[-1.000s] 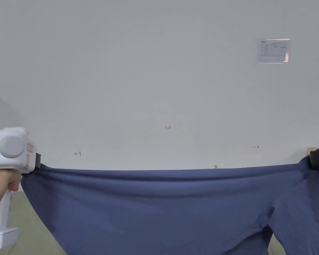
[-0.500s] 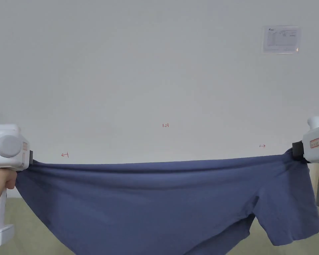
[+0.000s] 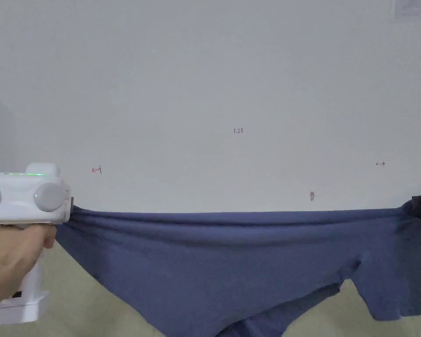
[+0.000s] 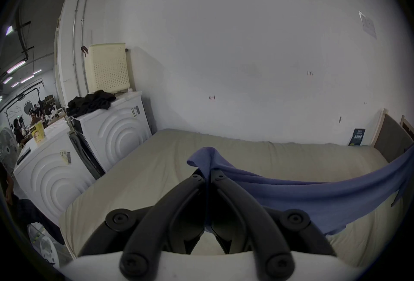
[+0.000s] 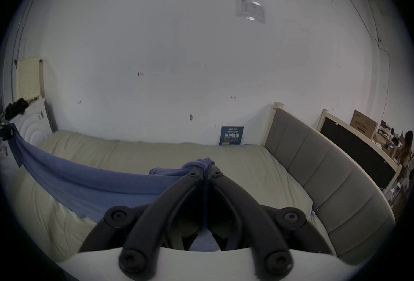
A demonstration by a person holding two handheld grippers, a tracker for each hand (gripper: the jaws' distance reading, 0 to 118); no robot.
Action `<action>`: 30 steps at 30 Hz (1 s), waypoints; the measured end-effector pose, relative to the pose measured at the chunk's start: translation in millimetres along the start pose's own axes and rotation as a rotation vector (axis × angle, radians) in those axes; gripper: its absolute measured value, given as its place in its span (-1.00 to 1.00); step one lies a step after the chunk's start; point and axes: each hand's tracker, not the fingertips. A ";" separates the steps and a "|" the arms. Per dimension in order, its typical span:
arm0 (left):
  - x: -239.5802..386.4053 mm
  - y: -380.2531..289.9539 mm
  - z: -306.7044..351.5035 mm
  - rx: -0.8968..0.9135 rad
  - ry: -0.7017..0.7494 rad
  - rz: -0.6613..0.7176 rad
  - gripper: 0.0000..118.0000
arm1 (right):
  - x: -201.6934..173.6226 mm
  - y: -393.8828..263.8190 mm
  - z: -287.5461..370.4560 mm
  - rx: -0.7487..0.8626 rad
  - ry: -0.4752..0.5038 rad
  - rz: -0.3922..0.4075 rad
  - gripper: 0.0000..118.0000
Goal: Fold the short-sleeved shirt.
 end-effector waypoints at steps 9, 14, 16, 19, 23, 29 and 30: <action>-16.7 -119.3 29.2 -0.168 -0.082 -0.042 -1.00 | 17.4 -116.6 39.6 -0.142 0.044 -0.024 -0.93; -49.9 -186.8 75.9 -0.250 -0.114 -0.045 -1.00 | 38.8 -193.2 104.1 -0.193 0.074 -0.044 -0.93; -60.8 -212.3 95.4 -0.278 -0.129 -0.042 -1.00 | 44.7 -225.4 140.6 -0.227 0.074 -0.031 -0.93; -77.1 -249.8 122.1 -0.319 -0.137 -0.066 -1.00 | 59.3 -274.1 175.7 -0.275 0.091 -0.062 -0.93; -91.9 -289.8 152.7 -0.346 -0.152 -0.073 -1.00 | 74.4 -330.1 210.2 -0.320 0.089 -0.114 -0.93; -104.9 -338.7 170.9 -0.426 -0.167 -0.051 -1.00 | 92.0 -381.6 229.5 -0.414 0.080 -0.145 -0.93; -106.0 -345.2 168.5 -0.436 -0.163 -0.044 -1.00 | 93.2 -388.0 227.7 -0.427 0.079 -0.144 -0.93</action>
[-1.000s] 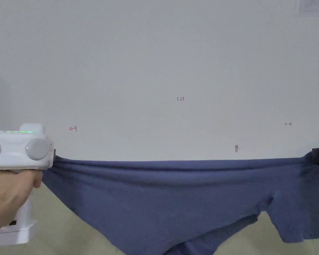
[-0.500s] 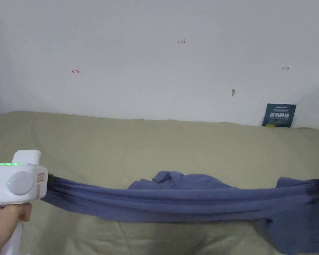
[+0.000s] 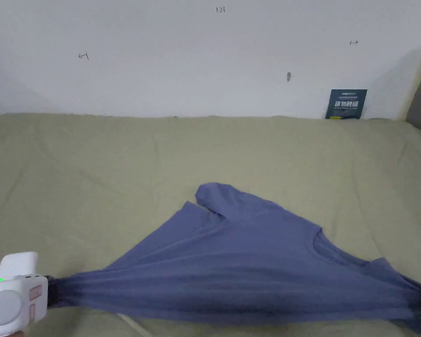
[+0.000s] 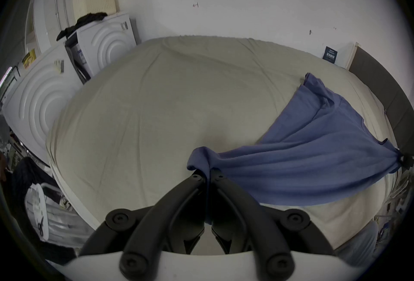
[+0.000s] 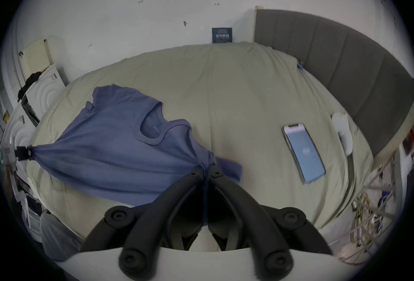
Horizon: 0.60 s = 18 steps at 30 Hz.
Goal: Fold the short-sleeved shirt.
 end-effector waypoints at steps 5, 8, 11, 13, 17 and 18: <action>-1.9 -17.0 -10.8 -0.040 -0.013 0.028 -0.87 | -8.1 -16.5 -9.9 -0.019 -0.028 -0.025 -0.01; -3.8 -21.4 -8.3 -0.034 -0.036 0.019 0.31 | -6.4 -16.6 -6.3 -0.045 -0.095 -0.025 0.90; 5.5 -32.8 2.9 -0.037 -0.031 0.023 0.92 | -17.5 -17.9 15.6 0.066 -0.123 -0.006 1.00; 16.4 -40.3 13.4 0.020 -0.041 0.027 0.93 | -34.4 -16.3 33.7 0.078 -0.103 0.015 1.00; 19.8 -28.0 72.0 0.129 -0.119 0.096 0.74 | -88.7 -19.8 78.0 0.215 -0.009 0.064 0.94; 24.5 -28.6 83.7 0.146 -0.148 0.056 0.46 | -102.8 -22.9 88.3 0.255 0.013 0.070 0.74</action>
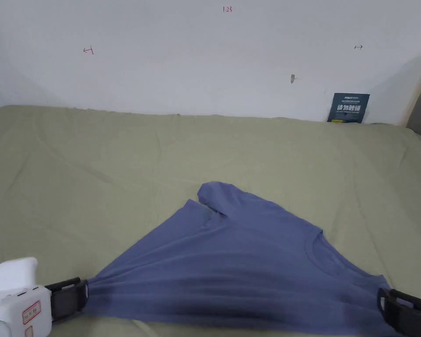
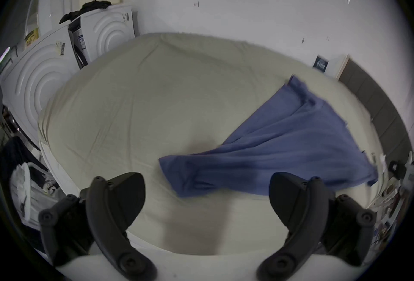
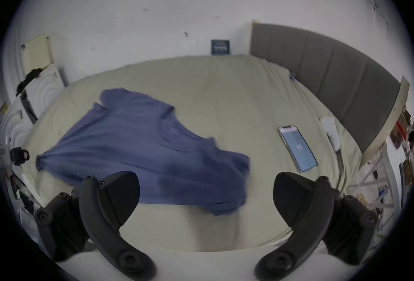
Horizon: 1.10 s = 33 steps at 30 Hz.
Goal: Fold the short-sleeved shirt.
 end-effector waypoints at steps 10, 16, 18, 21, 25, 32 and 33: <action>6.2 -40.0 43.3 0.084 0.036 -0.073 -1.00 | -97.9 -29.2 59.9 0.168 0.043 -0.015 -0.98; -17.6 -51.4 31.9 0.057 0.081 -0.075 -1.00 | -121.7 -42.2 66.1 0.166 0.052 0.008 -0.98; -19.1 -57.4 35.8 0.058 0.100 -0.053 -1.00 | -127.3 -43.0 67.2 0.160 0.053 0.028 -0.98; -30.0 -61.0 29.0 0.032 0.104 -0.021 -1.00 | -134.1 -46.3 63.2 0.155 0.055 0.065 -0.98; -41.3 -56.2 9.8 0.010 0.113 -0.002 -1.00 | -142.6 -55.3 53.1 0.133 0.054 0.133 -0.98; -62.0 -22.7 -53.5 -0.065 0.098 0.042 -0.86 | -155.0 -68.2 33.2 0.068 0.092 0.157 -0.98; -59.4 -16.7 -59.3 -0.071 0.110 0.039 -0.35 | -156.6 -69.3 29.9 0.058 0.101 0.160 -0.98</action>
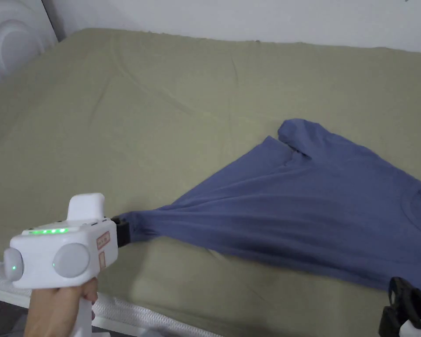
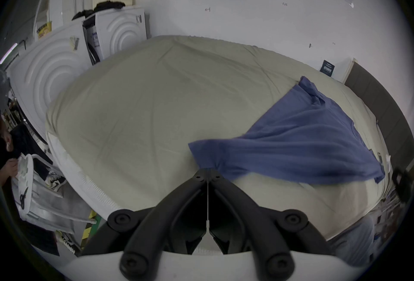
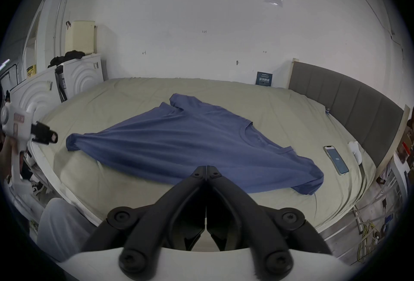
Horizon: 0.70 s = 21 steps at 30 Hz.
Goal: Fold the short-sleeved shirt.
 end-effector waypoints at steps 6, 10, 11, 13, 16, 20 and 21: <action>1.4 33.1 -38.9 -0.143 0.019 -0.033 0.92 | -7.7 -6.3 -16.5 -0.050 0.041 -0.005 -0.98; 3.6 24.1 -68.5 -0.188 -0.004 -0.008 0.65 | -12.5 -8.3 -24.7 -0.080 0.064 0.013 -0.98; 6.8 22.7 -67.6 -0.194 -0.003 -0.006 0.40 | -13.2 -9.0 -25.7 -0.083 0.072 0.017 -0.98; 13.6 22.5 -60.7 -0.176 -0.003 -0.034 -0.37 | -13.7 -9.4 -28.8 -0.094 0.081 0.016 -0.98; 15.4 25.8 -48.6 -0.120 -0.073 -0.003 -1.00 | -13.3 -11.6 -32.5 -0.121 0.096 -0.002 -0.98; 22.4 24.0 -47.3 -0.146 -0.044 -0.045 -1.00 | -7.6 -9.9 -37.3 -0.145 0.102 -0.011 -0.98; 20.8 23.2 -47.0 -0.142 -0.043 -0.033 -1.00 | -3.7 -5.9 -40.8 -0.151 0.104 -0.009 -0.98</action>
